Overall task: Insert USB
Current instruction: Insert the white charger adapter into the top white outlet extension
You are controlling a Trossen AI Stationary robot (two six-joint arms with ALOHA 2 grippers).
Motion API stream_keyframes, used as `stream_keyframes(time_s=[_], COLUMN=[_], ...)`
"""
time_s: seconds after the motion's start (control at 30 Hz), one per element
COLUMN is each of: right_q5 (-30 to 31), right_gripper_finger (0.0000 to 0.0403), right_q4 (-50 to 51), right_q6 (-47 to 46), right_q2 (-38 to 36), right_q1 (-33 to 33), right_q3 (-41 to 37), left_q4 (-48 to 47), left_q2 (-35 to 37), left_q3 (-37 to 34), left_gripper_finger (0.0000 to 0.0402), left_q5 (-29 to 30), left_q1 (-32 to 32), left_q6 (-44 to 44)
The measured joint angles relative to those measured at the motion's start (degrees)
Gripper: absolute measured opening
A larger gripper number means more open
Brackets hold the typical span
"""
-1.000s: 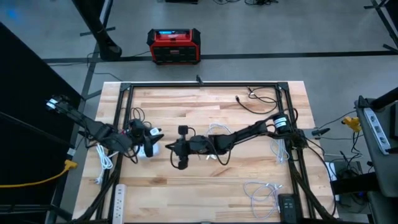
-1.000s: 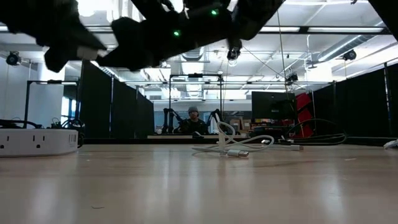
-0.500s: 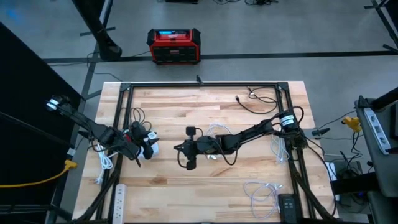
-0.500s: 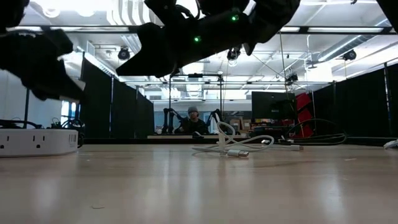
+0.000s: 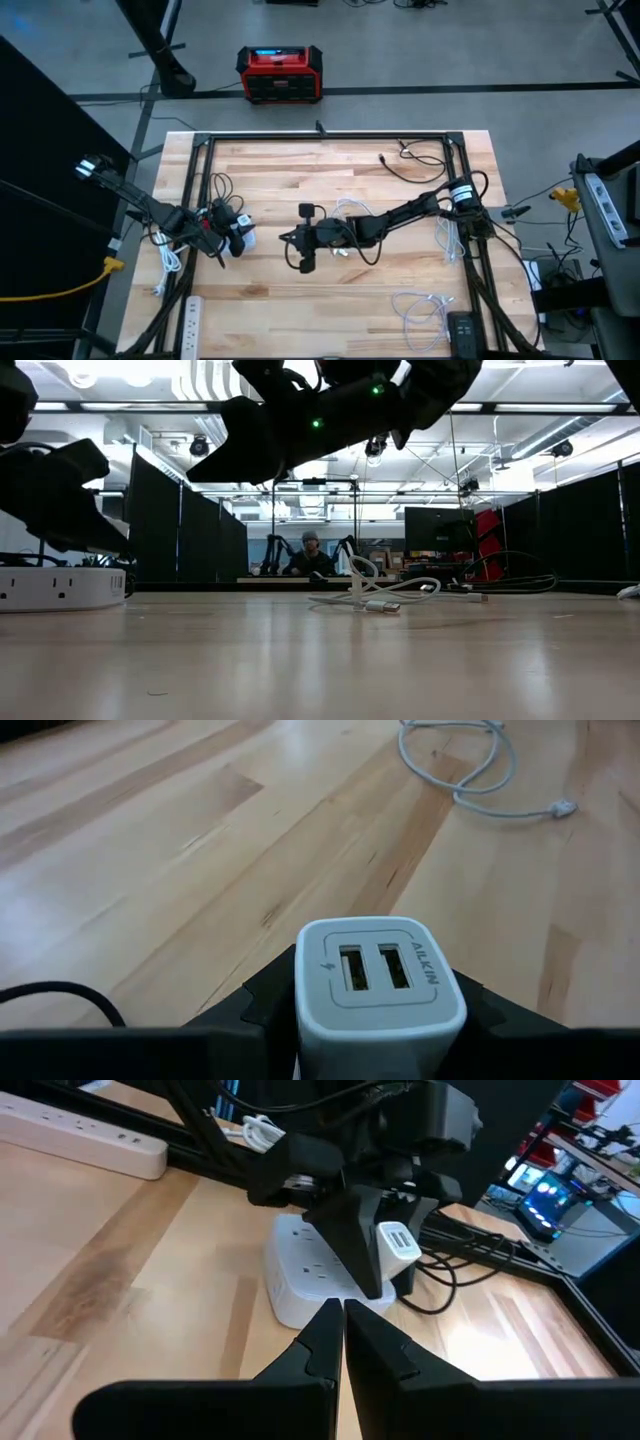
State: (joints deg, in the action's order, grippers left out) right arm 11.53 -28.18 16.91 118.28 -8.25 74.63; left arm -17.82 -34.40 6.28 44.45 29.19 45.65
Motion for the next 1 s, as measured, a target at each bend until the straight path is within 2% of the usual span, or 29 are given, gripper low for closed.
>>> stream_keyframes(time_s=[0.73, 1.0], right_q5=[-1.45, -1.68], right_gripper_finger=[0.0000, 0.0000], right_q4=[0.02, 0.02], right_q6=[-3.21, -4.97], right_q2=[0.00, -0.01], right_q1=[0.00, -0.13], right_q3=[0.00, 0.00], left_q4=[-2.44, -2.19], left_q2=[1.58, 2.13], left_q3=[0.24, 0.46], left_gripper_finger=[0.0138, 0.0138], left_q5=[-3.06, -3.44], left_q1=[0.02, 0.02], left_q6=[-12.66, -13.65])
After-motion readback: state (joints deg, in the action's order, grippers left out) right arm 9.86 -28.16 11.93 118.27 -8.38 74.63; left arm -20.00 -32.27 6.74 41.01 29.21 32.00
